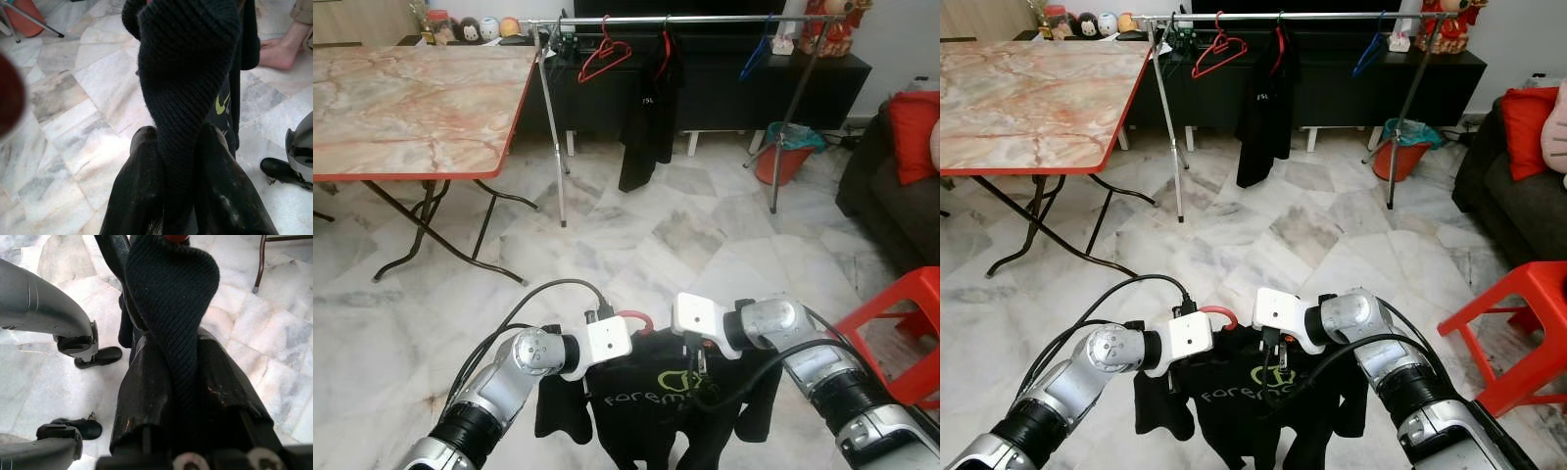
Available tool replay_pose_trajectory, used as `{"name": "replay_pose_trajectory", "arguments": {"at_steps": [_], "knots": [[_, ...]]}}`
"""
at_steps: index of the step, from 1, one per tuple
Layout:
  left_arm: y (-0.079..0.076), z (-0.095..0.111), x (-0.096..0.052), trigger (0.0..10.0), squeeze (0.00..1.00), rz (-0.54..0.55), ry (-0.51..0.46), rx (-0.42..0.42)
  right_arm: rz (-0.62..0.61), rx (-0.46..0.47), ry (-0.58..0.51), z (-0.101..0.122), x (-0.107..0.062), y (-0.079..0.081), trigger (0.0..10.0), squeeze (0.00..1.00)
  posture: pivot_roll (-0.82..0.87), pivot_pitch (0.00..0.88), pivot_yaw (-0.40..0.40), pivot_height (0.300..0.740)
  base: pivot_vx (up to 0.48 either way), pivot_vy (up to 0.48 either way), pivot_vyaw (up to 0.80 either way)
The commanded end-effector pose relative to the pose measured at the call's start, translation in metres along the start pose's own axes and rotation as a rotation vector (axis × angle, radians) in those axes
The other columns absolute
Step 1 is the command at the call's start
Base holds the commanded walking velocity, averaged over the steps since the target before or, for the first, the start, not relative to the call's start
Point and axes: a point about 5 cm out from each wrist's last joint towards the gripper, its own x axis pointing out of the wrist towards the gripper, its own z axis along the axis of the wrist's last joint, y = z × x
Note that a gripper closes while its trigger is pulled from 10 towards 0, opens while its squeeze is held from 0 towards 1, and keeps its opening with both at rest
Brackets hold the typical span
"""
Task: Hang hanger
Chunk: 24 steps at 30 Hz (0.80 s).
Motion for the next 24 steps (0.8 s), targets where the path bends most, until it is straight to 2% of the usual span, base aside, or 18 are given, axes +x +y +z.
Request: {"name": "replay_pose_trajectory", "arguments": {"at_steps": [1, 24], "knots": [[-0.0031, 0.0014, 0.0035, 0.0, 0.00, -0.024, 0.002, 0.004, 0.015, -0.075, -0.072, 0.0215, 0.0040, -0.0005, 10.0, 0.00, 0.04, 0.030, -0.036, 0.740, 0.000, 0.000, 0.00], [-0.0018, 0.0087, 0.0023, 0.0, 0.00, -0.030, -0.035, 0.029, 0.038, -0.082, -0.082, 0.0244, 0.0090, 0.0039, 10.0, 0.00, 0.04, 0.048, -0.035, 0.740, 0.000, 0.000, 0.00]]}}
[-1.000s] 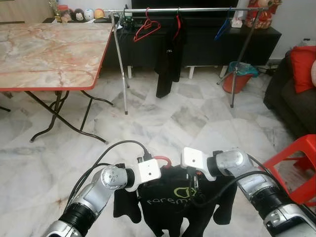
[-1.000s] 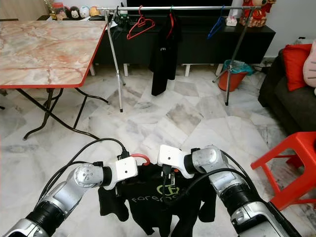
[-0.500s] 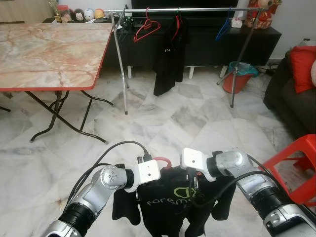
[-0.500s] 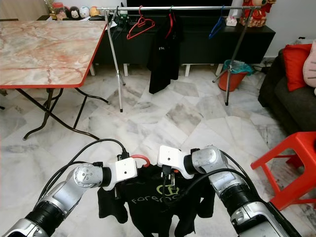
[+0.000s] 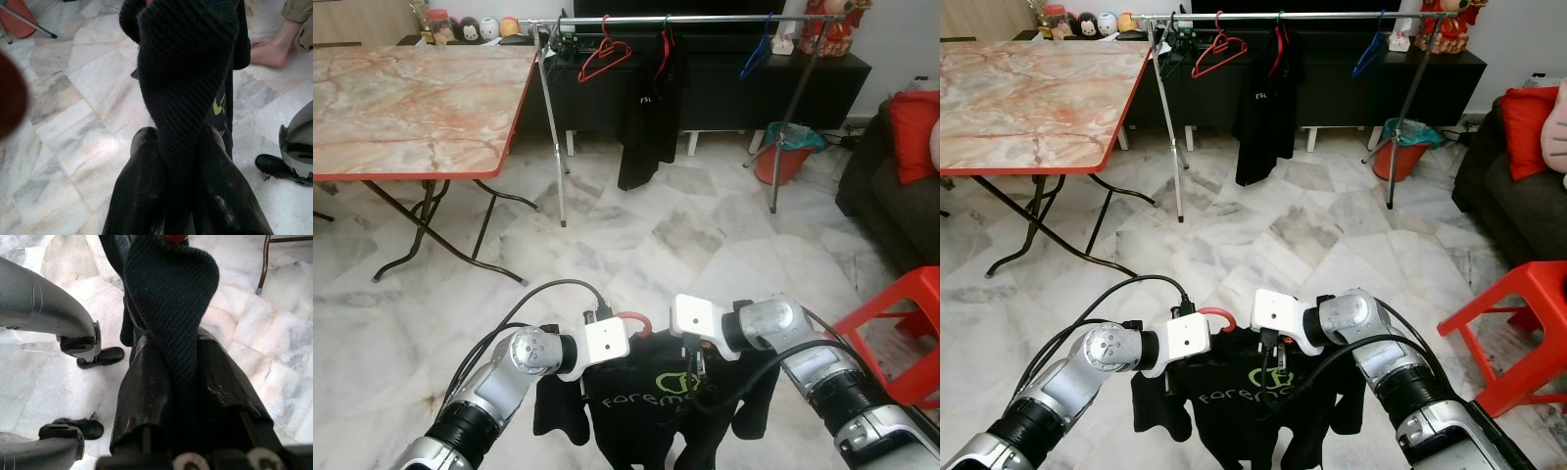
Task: Hang hanger
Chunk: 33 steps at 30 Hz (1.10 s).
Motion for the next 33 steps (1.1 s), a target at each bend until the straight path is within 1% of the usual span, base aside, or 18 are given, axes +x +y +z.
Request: {"name": "replay_pose_trajectory", "arguments": {"at_steps": [1, 3, 4, 5, 6, 14, 20, 21, 22, 25, 28, 29, 30, 33], "knots": [[-0.002, 0.009, 0.005, 0.0, 0.00, -0.004, -0.039, 0.021, 0.025, -0.080, -0.081, 0.024, 0.007, 0.002, 10.0, 0.00, 0.04, 0.048, -0.035, 0.740, 0.000, 0.000, 0.00], [-0.002, 0.009, 0.005, 0.0, 0.00, -0.004, -0.039, 0.021, 0.025, -0.080, -0.081, 0.024, 0.007, 0.002, 10.0, 0.00, 0.04, 0.048, -0.035, 0.740, 0.000, 0.000, 0.00], [-0.001, 0.010, 0.005, 0.0, 0.00, -0.002, -0.041, 0.022, 0.022, -0.078, -0.084, 0.024, 0.007, 0.001, 10.0, 0.31, 0.04, 0.048, -0.035, 0.740, 0.000, 0.000, 0.00], [-0.001, 0.010, 0.005, 0.0, 0.00, 0.001, -0.041, 0.025, 0.021, -0.076, -0.092, 0.025, 0.007, 0.001, 10.0, 0.31, 0.04, 0.049, -0.035, 0.740, 0.000, 0.000, 0.00], [0.000, 0.010, 0.004, 0.0, 0.00, 0.002, -0.038, 0.029, 0.021, -0.072, -0.097, 0.026, 0.007, 0.001, 10.0, 1.00, 0.04, 0.048, -0.034, 0.740, 0.000, 0.000, 0.00], [0.004, 0.008, 0.003, 0.0, 0.00, 0.018, -0.025, 0.042, 0.049, -0.068, -0.086, 0.023, 0.006, 0.006, 10.0, 1.00, 0.04, 0.048, -0.034, 0.740, 0.000, 0.000, 0.00], [0.009, 0.007, 0.001, 0.0, 0.00, 0.046, -0.008, 0.057, 0.046, -0.082, -0.040, 0.018, -0.002, 0.005, 10.0, 1.00, 0.04, 0.048, -0.034, 0.740, 0.000, 0.000, 0.00], [0.012, 0.006, -0.001, 0.0, 0.00, 0.056, 0.002, 0.064, 0.047, -0.101, -0.006, 0.016, -0.009, 0.004, 10.0, 1.00, 0.04, 0.048, -0.034, 0.740, 0.000, 0.000, 0.00], [0.013, 0.005, -0.002, 0.0, 0.00, 0.063, 0.008, 0.071, 0.050, -0.109, 0.007, 0.015, -0.012, 0.004, 10.0, 1.00, 0.04, 0.048, -0.034, 0.740, 0.000, 0.000, 0.00], [0.017, 0.003, -0.004, 0.0, 0.00, 0.081, 0.026, 0.084, 0.057, -0.127, 0.042, 0.013, -0.019, 0.006, 10.0, 1.00, 0.03, 0.050, -0.037, 0.740, 0.000, 0.000, 0.00], [0.021, -0.002, -0.005, 0.0, 0.00, 0.107, 0.069, 0.110, 0.071, -0.150, 0.116, 0.006, -0.028, 0.009, 10.0, 1.00, 0.03, 0.049, -0.037, 0.740, 0.000, 0.000, 0.00], [0.021, -0.002, -0.005, 0.0, 0.00, 0.107, 0.069, 0.110, 0.071, -0.150, 0.116, 0.006, -0.028, 0.009, 10.0, 1.00, 0.03, 0.049, -0.037, 0.740, 0.000, 0.000, 0.00], [0.024, -0.006, -0.005, 0.0, 0.00, 0.130, 0.099, 0.123, 0.061, -0.159, 0.178, -0.002, -0.034, 0.011, 10.0, 1.00, 0.03, 0.049, -0.037, 0.740, 0.000, 0.000, 0.00], [0.026, -0.009, -0.005, 0.0, 0.00, 0.154, 0.123, 0.131, 0.039, -0.160, 0.228, -0.010, -0.039, 0.010, 10.0, 1.00, 0.02, 0.043, -0.037, 0.740, 0.000, 0.000, 0.00]]}}
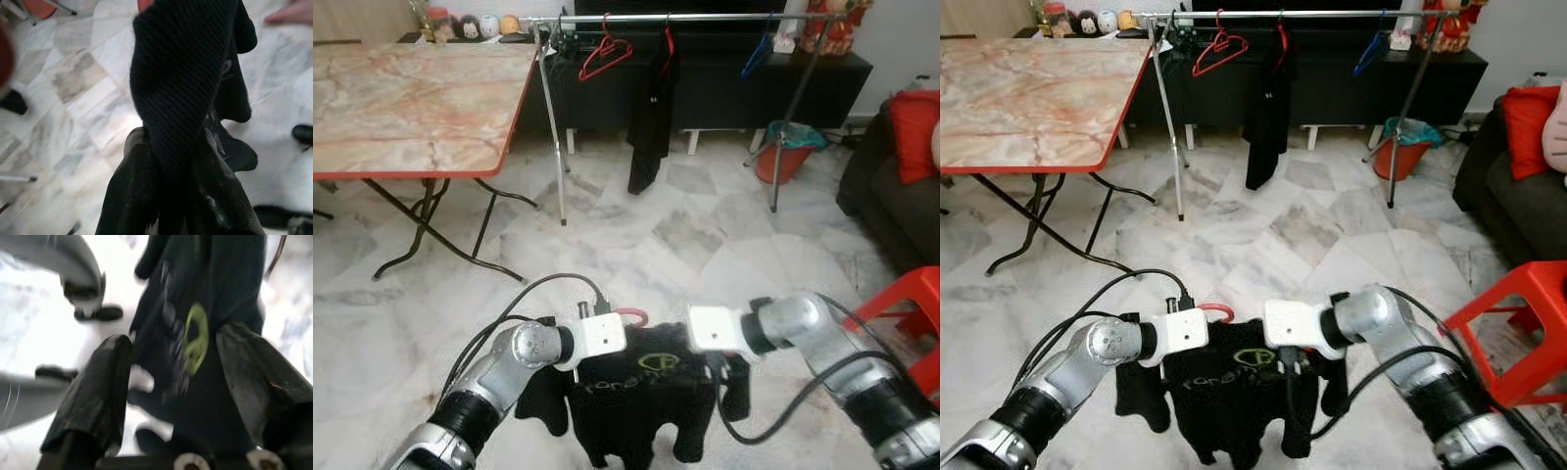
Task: Hang hanger
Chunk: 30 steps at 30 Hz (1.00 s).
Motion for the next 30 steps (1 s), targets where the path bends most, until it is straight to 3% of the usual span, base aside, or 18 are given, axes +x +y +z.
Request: {"name": "replay_pose_trajectory", "arguments": {"at_steps": [1, 5, 7, 8, 9, 10, 11, 16, 20, 21, 23, 30], "knots": [[0.009, 0.005, -0.001, 0.0, 0.00, 0.040, -0.011, 0.029, -0.002, 0.007, 0.028, -0.005, -0.001, 0.002, 10.0, 1.00, 0.02, 0.043, -0.037, 0.740, 0.000, 0.000, 0.00], [0.011, 0.000, -0.002, 0.0, 0.00, 0.058, 0.015, 0.052, -0.024, 0.010, 0.060, -0.009, -0.004, 0.003, 10.0, 1.00, 0.02, 0.037, -0.036, 0.740, 0.000, 0.000, 0.00], [0.012, -0.001, -0.002, 0.5, 0.00, 0.060, 0.016, 0.057, -0.039, 0.003, 0.078, -0.010, -0.005, 0.002, 10.0, 1.00, 0.02, 0.037, -0.036, 0.740, 0.000, 0.000, 0.00], [0.012, -0.001, -0.003, 4.7, 0.00, 0.066, 0.013, 0.062, -0.050, -0.005, 0.097, -0.012, -0.006, 0.001, 10.0, 1.00, 0.02, 0.037, -0.036, 0.740, 0.000, 0.000, 0.00], [0.013, -0.001, -0.005, 10.0, 0.00, 0.066, -0.007, 0.079, -0.073, -0.014, 0.127, -0.015, -0.008, -0.001, 10.0, 0.43, 0.02, 0.027, -0.037, 0.740, 0.000, 0.000, 0.00], [0.013, 0.000, -0.006, 10.0, 0.00, 0.066, -0.022, 0.092, -0.088, -0.020, 0.146, -0.017, -0.010, -0.002, 10.0, 0.43, 0.02, 0.027, -0.037, 0.740, 0.000, 0.000, 0.00], [0.014, 0.002, -0.009, 10.0, 0.00, 0.073, -0.056, 0.114, -0.113, -0.030, 0.146, -0.018, -0.014, -0.005, 10.0, 0.00, 0.02, 0.027, -0.037, 0.740, 0.000, 0.000, 0.00], [0.007, 0.009, -0.014, 10.0, 0.00, 0.029, -0.138, 0.232, -0.166, -0.049, 0.140, -0.016, -0.022, -0.012, 10.0, 0.00, 0.02, 0.022, -0.037, 0.740, 0.000, 0.000, 0.00], [0.002, 0.014, -0.015, 10.0, 0.00, 0.026, -0.181, 0.418, -0.243, -0.095, 0.153, -0.015, -0.025, -0.022, 10.0, 0.00, 0.02, 0.018, -0.040, 0.740, 0.000, 0.000, 0.00], [0.002, 0.014, -0.015, 10.0, 0.00, 0.026, -0.181, 0.418, -0.243, -0.095, 0.153, -0.015, -0.025, -0.022, 10.0, 0.00, 0.02, 0.018, -0.040, 0.740, 0.000, 0.000, 0.00], [0.002, 0.019, -0.011, 10.0, 0.00, 0.030, -0.197, 0.529, -0.284, -0.110, 0.080, -0.006, -0.020, -0.028, 10.0, 0.00, 0.02, 0.022, -0.043, 0.740, 0.000, 0.000, 0.00], [0.001, 0.031, -0.001, 10.0, 0.00, 0.064, -0.254, 0.612, -0.286, -0.122, -0.001, 0.002, -0.013, -0.032, 10.0, 0.00, 0.01, 0.030, -0.041, 0.740, 0.000, 0.000, 0.00]]}}
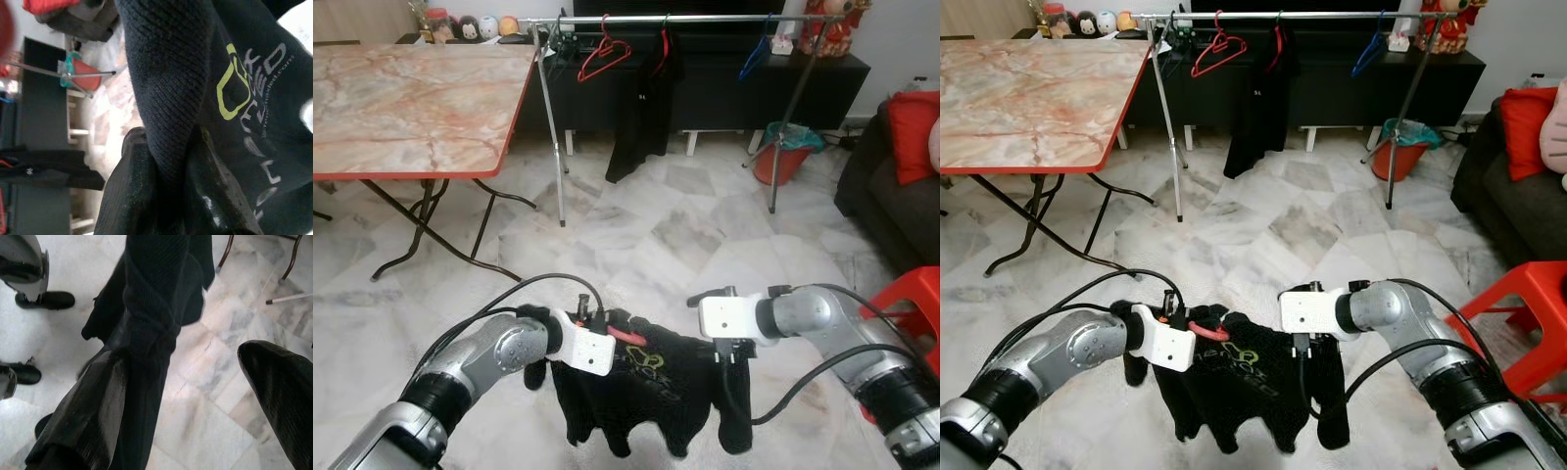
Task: Hang hanger
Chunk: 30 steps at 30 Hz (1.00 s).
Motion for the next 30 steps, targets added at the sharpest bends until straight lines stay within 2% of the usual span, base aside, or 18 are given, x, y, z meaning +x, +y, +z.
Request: {"name": "replay_pose_trajectory", "arguments": {"at_steps": [1, 4, 5, 8, 13, 18, 20, 25, 27, 30], "knots": [[0.006, 0.019, 0.010, 10.0, 0.00, 0.029, -0.112, 0.078, -0.035, -0.002, -0.071, 0.008, -0.002, -0.008, 10.0, 0.00, 0.01, 0.030, -0.041, 0.740, 0.000, 0.000, 0.00], [0.010, 0.031, 0.015, 10.0, 0.00, 0.088, -0.192, 0.172, 0.048, 0.074, -0.201, 0.013, 0.004, 0.001, 10.0, 0.00, 0.01, 0.038, -0.042, 0.740, 0.000, 0.000, 0.00], [0.010, 0.032, 0.015, 10.0, 0.00, 0.093, -0.201, 0.182, 0.058, 0.074, -0.204, 0.013, 0.004, 0.002, 10.0, 0.00, 0.01, 0.038, -0.042, 0.740, 0.000, 0.000, 0.00], [0.008, 0.032, 0.015, 10.0, 0.00, 0.077, -0.216, 0.192, 0.110, 0.095, -0.208, 0.010, 0.004, 0.007, 10.0, 0.00, 0.02, 0.044, -0.040, 0.740, 0.000, 0.000, 0.00], [0.002, 0.029, 0.014, 10.0, 0.00, 0.071, -0.222, 0.169, 0.179, 0.187, -0.305, 0.012, -0.008, 0.006, 10.0, 0.00, 0.02, 0.047, -0.035, 0.740, 0.000, 0.000, 0.00], [0.002, 0.028, 0.015, 10.0, 0.00, 0.087, -0.230, 0.175, 0.240, 0.190, -0.263, 0.003, -0.011, 0.010, 10.0, 0.00, 0.02, 0.051, -0.035, 0.740, 0.000, 0.000, 0.00], [0.003, 0.029, 0.015, 10.0, 0.00, 0.091, -0.236, 0.169, 0.288, 0.233, -0.251, -0.002, -0.007, 0.018, 10.0, 0.00, 0.02, 0.051, -0.035, 0.740, 0.000, 0.000, 0.00], [0.005, 0.029, 0.015, 10.0, 0.00, 0.108, -0.243, 0.143, 0.301, 0.279, -0.217, -0.010, 0.000, 0.025, 10.0, 0.00, 0.02, 0.052, -0.034, 0.740, 0.000, 0.000, 0.00], [0.004, 0.028, 0.015, 10.0, 0.00, 0.107, -0.239, 0.142, 0.316, 0.340, -0.239, -0.011, 0.004, 0.029, 10.0, 0.00, 0.02, 0.054, -0.035, 0.740, 0.000, 0.000, 0.00], [0.004, 0.028, 0.015, 10.0, 0.00, 0.109, -0.240, 0.140, 0.331, 0.346, -0.250, -0.011, 0.004, 0.031, 10.0, 0.00, 0.02, 0.054, -0.035, 0.740, 0.000, 0.000, 0.00]]}}
